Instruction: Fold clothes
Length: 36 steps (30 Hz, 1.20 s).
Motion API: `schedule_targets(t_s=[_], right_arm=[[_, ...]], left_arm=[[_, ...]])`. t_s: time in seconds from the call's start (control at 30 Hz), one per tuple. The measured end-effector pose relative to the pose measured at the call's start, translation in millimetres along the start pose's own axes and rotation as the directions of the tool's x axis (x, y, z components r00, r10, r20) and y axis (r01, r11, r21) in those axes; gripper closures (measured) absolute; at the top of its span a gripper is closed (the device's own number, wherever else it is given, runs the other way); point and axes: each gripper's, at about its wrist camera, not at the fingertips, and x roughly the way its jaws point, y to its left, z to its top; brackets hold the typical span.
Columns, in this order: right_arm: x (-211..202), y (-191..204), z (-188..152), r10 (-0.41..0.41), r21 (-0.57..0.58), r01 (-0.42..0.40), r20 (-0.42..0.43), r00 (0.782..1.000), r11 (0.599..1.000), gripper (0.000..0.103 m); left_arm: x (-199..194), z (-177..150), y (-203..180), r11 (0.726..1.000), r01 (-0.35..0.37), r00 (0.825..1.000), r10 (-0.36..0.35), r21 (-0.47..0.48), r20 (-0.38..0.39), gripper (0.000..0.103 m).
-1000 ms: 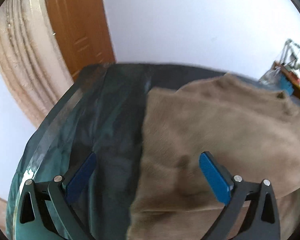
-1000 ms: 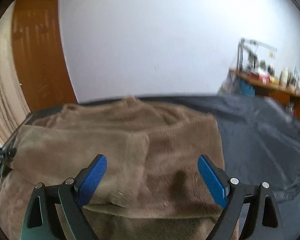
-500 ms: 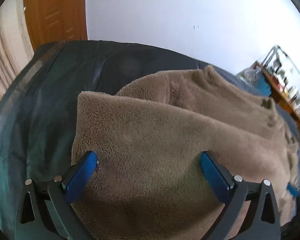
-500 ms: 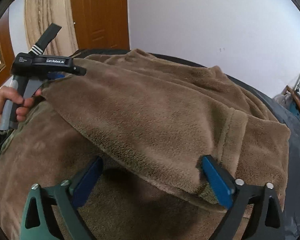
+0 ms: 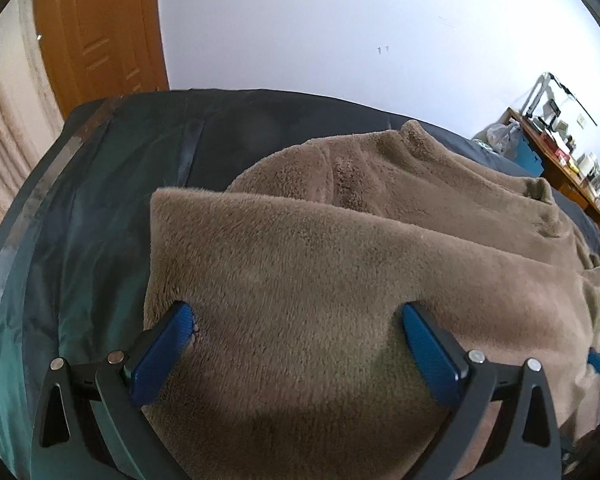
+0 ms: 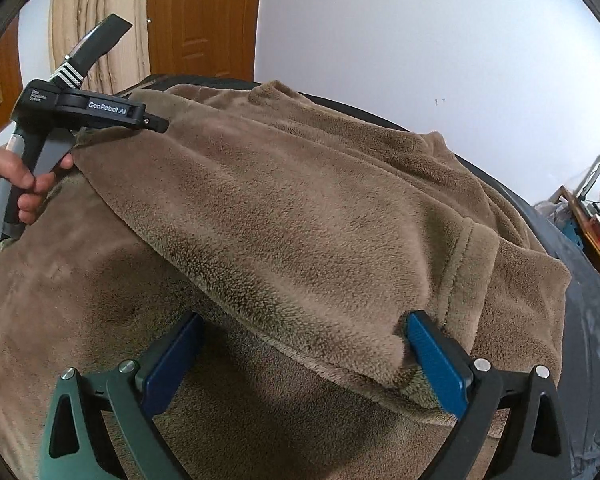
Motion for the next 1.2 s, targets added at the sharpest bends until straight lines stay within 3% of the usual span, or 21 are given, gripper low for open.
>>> schedule_targets(t_s=[0.1, 0.2, 0.33, 0.4, 0.83, 1.2], right_arm=[[1, 2, 0, -0.013, -0.01, 0.013, -0.005, 1.0, 1.0, 0.001], [1, 2, 1, -0.015, -0.012, 0.015, -0.006, 1.0, 1.0, 0.001], [1, 3, 1, -0.017, -0.013, 0.017, -0.006, 1.0, 1.0, 0.001], [1, 3, 1, -0.017, -0.014, 0.017, -0.006, 1.0, 1.0, 0.001], [2, 5, 2, -0.028, -0.022, 0.028, -0.006, 1.0, 0.999, 0.001], [2, 5, 1, -0.03, -0.025, 0.03, -0.006, 1.0, 0.999, 0.001]], left_arm=[[-23, -9, -4, 1.0, 0.022, 0.999, -0.022, -0.009, 0.026, 0.0], [-46, -25, -18, 0.998, 0.039, 0.998, -0.042, 0.044, 0.053, 0.0], [-43, -45, -34, 0.991, -0.018, 1.0, 0.015, 0.132, 0.02, 0.0], [-30, -52, -31, 0.992, -0.019, 1.0, 0.021, 0.122, -0.009, 0.0], [-31, -69, -35, 0.992, -0.031, 0.997, 0.021, 0.125, 0.078, 0.0], [-34, -66, -34, 0.995, -0.02, 0.996, 0.011, 0.098, 0.088, 0.0]])
